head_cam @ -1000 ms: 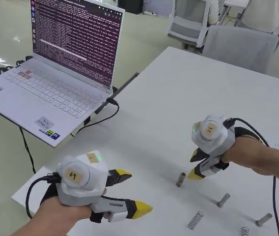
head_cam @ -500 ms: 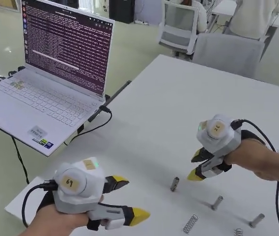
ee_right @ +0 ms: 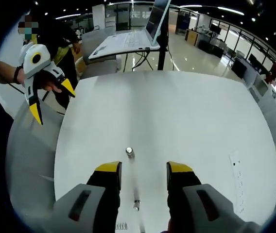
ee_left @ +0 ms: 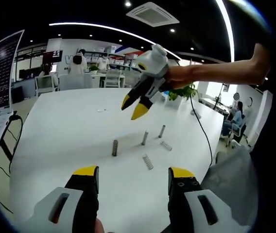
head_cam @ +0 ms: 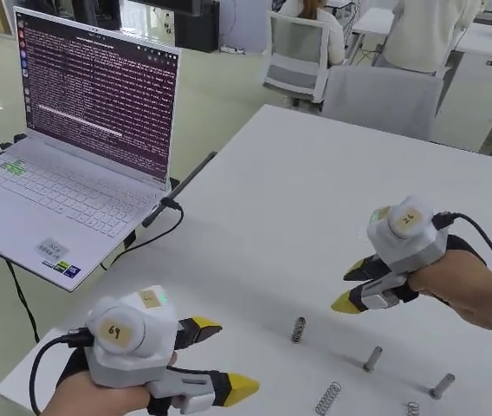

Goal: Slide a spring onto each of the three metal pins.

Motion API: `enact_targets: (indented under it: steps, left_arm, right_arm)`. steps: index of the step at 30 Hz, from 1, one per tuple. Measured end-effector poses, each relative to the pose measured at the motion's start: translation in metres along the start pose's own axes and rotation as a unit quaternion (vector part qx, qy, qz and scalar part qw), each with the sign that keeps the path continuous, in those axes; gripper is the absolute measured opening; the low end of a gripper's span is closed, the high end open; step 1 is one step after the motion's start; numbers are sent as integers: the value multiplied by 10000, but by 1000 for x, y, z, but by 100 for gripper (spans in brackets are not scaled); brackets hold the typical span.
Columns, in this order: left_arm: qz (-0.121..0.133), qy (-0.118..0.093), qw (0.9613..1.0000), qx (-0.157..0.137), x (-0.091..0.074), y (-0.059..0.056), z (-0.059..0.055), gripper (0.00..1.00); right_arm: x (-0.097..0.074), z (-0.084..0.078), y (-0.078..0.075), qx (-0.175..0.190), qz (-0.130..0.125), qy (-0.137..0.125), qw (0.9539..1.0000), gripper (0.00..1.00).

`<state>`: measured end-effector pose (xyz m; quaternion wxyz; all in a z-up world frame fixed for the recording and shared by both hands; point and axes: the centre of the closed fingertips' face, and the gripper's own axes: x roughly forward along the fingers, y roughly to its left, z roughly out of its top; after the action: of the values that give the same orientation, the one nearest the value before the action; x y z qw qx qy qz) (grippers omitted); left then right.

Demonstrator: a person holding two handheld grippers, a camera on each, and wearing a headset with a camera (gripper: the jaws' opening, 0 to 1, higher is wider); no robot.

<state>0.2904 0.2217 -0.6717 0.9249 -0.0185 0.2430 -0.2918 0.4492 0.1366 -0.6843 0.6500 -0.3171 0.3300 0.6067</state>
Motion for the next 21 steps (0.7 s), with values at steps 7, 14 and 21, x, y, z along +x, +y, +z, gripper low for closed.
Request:
enact_targets:
  steps: [7, 14, 21]
  left_arm:
    - [0, 2, 10000, -4, 0, -1, 2, 53]
    - [-9, 5, 10000, 13, 1, 0, 4, 53]
    - [-39, -3, 10000, 51, 4, 0, 8, 53]
  right_arm:
    - [-14, -5, -6, 377, -178, -335, 9986, 37]
    - [-34, -10, -11, 733, -419, -699, 9940, 38]
    - [-53, -11, -11, 985, -638, -969, 9883, 39]
